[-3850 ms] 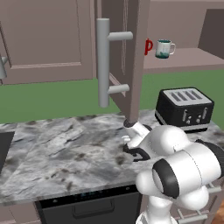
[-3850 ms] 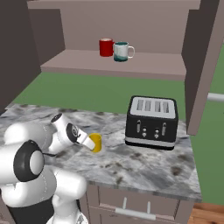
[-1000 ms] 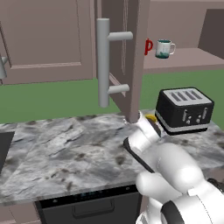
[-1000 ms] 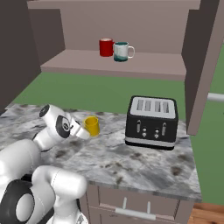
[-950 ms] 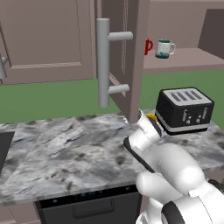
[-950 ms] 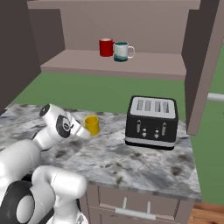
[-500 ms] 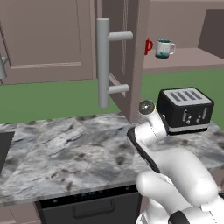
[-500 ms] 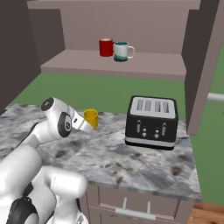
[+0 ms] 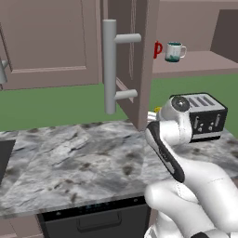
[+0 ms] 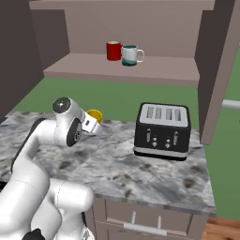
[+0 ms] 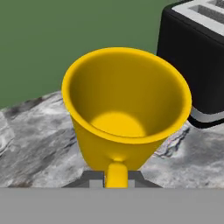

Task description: Pick the mug on the counter and place it in the cabinet with the handle facing the right, like the mugs already inside.

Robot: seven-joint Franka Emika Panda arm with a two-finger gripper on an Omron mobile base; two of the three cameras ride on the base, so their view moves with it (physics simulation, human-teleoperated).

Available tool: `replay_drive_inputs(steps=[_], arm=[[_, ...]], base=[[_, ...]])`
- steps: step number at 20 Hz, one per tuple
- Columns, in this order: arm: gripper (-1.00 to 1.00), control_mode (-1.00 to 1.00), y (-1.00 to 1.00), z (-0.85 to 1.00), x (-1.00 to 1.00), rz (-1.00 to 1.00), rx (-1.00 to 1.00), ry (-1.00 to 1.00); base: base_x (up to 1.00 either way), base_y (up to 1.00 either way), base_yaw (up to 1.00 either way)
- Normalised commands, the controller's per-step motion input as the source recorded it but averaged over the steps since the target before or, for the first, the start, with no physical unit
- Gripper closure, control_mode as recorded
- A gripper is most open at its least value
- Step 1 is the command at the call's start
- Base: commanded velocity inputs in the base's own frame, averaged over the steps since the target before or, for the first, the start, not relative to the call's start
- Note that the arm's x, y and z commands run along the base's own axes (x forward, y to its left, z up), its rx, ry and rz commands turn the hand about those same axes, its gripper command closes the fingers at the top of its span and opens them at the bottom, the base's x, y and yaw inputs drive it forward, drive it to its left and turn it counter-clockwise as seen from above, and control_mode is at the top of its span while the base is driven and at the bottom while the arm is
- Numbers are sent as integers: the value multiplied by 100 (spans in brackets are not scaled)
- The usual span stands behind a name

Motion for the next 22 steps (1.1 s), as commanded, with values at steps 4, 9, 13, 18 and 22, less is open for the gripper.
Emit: replay_drive_inputs(steps=[4,9,13,18,22], arm=[[100,-100,0,43,-15,27,9,0],[100,-100,0,54,-15,24,5,-1],[100,-100,0,48,-17,22,2,-1],[100,-100,0,49,-27,22,0,-2],[100,-100,0,50,-26,20,0,-4]], base=[[0,0,0],[0,0,0],[0,0,0],[0,0,0],[0,0,0]])
